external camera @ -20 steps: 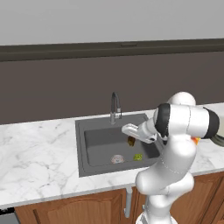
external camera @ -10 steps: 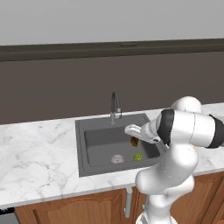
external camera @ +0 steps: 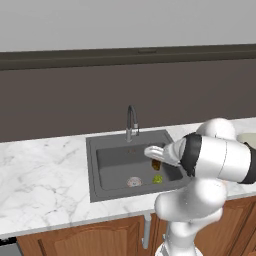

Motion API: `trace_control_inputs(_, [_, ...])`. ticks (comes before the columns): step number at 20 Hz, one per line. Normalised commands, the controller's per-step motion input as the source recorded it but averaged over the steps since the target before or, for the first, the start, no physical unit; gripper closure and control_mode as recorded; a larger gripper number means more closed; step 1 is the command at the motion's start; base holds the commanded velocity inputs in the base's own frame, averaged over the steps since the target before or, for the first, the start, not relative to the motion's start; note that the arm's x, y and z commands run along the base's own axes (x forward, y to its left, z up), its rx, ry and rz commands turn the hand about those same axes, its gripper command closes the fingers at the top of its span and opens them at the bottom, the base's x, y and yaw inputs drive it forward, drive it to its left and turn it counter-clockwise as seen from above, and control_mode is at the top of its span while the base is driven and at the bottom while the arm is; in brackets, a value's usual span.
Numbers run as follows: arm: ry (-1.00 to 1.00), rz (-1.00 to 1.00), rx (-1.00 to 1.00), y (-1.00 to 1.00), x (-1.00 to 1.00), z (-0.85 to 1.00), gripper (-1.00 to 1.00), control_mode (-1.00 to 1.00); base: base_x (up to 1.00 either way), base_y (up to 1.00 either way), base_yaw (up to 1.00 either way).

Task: Remove the broccoli and sweet potato from the sink. Then move the bowl and cup from the counter to the sink for washing.

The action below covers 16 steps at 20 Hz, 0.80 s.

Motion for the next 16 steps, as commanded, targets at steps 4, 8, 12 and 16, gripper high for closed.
trace_control_inputs(4, [0.11, 0.00, 0.00, 0.00, -0.13, 0.33, 1.00, -1.00, 0.00, 0.00, 0.00])
trace_control_inputs(8, [0.16, 0.00, 0.00, 0.01, -0.07, 0.39, 1.00, -1.00, 0.00, 0.00, 0.00])
trace_control_inputs(12, [0.16, 0.00, 0.00, 0.05, -0.02, 0.47, 1.00, -1.00, 0.00, 0.00, 0.00])
trace_control_inputs(16, [0.07, 0.00, 0.00, 0.08, -0.04, 0.45, 1.00, -1.00, 0.00, 0.00, 0.00])
